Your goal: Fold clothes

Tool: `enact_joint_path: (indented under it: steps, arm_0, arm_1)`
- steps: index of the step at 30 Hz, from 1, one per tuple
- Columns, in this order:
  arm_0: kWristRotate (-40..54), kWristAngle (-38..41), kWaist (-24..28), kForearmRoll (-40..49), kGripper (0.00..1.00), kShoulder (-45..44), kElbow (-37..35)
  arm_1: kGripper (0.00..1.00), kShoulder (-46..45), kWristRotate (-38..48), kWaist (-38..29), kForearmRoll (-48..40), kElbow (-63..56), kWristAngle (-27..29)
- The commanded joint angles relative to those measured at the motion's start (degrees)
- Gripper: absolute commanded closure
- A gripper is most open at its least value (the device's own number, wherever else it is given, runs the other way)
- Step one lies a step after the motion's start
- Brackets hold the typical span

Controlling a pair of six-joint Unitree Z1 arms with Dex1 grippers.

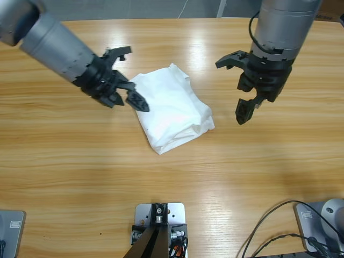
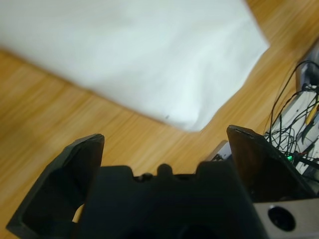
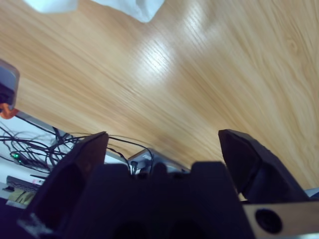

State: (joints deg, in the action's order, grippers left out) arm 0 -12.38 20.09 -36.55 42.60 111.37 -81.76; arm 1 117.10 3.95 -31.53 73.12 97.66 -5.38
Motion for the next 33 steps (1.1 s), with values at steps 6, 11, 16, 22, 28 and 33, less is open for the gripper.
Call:
enact_joint_path:
  steps: [6,11,16,22,28,33]
  arm_0:
    - [7.39,-7.52,-7.29,34.25,0.036,24.76,-46.88]
    - [9.57,-9.02,-8.17,43.0,0.33,30.37,-59.18]
    - [10.54,-9.81,-9.77,44.55,1.0,31.7,-61.15]
    - [10.13,-9.9,-12.02,46.08,1.0,35.74,-60.71]
    - [8.76,-11.18,-12.32,46.26,1.0,38.64,-59.73]
    - [8.43,-11.51,-12.23,46.61,1.0,39.75,-57.27]
  arm_1:
    - [0.102,-4.16,-1.47,2.97,-1.07,-4.6,-0.15]
    - [0.104,-6.69,-2.02,4.9,-2.56,-7.66,-0.33]
    - [0.11,-7.36,-2.11,5.36,-2.99,-8.1,-0.42]
    - [0.111,-7.62,-2.28,5.66,-3.07,-8.36,-0.42]
    - [0.111,-8.5,-2.53,6.7,-3.43,-9.16,-0.77]
    - [0.114,-8.56,-2.56,6.96,-3.43,-9.16,-0.86]
